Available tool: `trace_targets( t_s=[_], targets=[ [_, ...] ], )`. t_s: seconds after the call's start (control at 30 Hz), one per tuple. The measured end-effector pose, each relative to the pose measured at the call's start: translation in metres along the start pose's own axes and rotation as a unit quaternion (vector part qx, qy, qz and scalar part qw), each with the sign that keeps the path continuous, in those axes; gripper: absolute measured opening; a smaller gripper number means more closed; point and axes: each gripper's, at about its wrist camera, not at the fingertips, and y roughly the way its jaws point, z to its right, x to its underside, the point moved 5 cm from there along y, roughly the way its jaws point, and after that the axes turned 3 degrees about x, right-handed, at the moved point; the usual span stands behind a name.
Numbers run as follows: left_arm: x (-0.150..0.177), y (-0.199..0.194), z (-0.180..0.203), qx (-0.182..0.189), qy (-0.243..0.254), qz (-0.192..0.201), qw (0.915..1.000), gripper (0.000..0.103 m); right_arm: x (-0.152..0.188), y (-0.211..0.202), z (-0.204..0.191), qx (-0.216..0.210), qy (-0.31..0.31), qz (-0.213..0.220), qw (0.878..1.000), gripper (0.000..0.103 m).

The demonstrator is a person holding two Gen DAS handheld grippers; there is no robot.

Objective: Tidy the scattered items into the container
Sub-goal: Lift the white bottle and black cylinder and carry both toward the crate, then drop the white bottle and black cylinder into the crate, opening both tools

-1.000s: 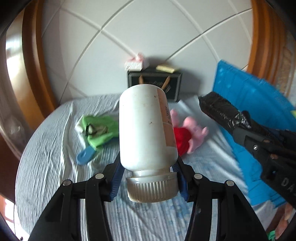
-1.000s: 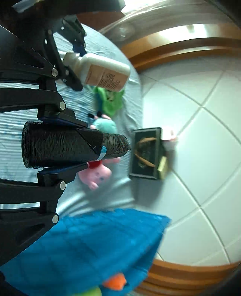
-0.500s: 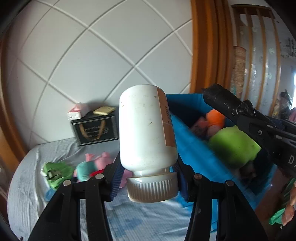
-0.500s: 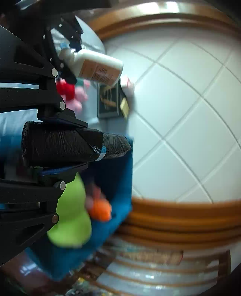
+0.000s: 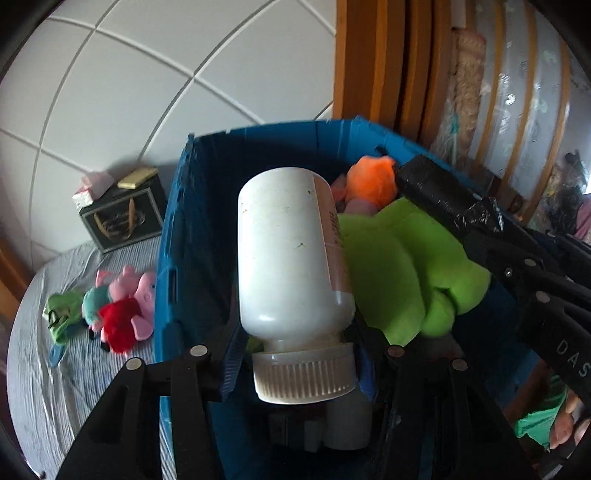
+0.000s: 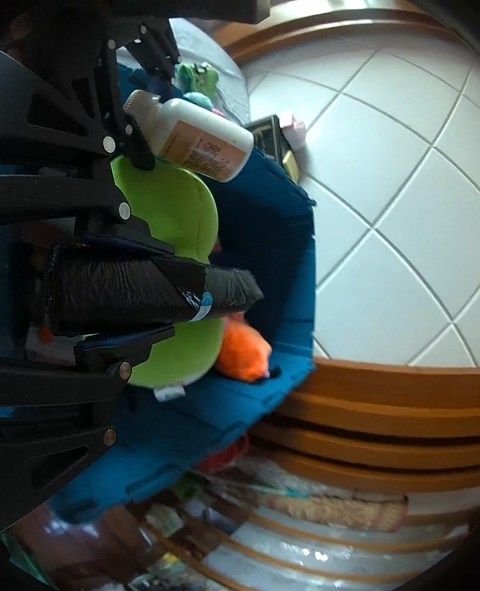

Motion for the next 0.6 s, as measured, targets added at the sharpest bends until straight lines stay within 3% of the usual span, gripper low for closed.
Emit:
trace_targets(
  t_s=[0.13,0.2,0.4,0.6],
  targets=[
    [0.001,0.008,-0.008,-0.022,-0.013,-0.026,0.9993,0.05,-0.009,0.01,-0.01,-0.029,-0.011,0.0,1.0,0.035],
    [0.006,0.011,-0.008,-0.027,-0.012,-0.039,0.9988,0.05,-0.011,0.021,-0.019,-0.052,-0.018,-0.022,0.998,0.035],
    [0.018,0.008,-0.009,-0.028,0.016,-0.053,0.9981,0.051,0.023,0.036,-0.032,-0.079,-0.05,-0.066,0.993,0.035],
    [0.018,0.001,0.0,-0.023,0.028,-0.039,0.9986,0.07,0.038,0.024,-0.013,-0.081,-0.038,-0.076,0.993,0.036]
  ],
)
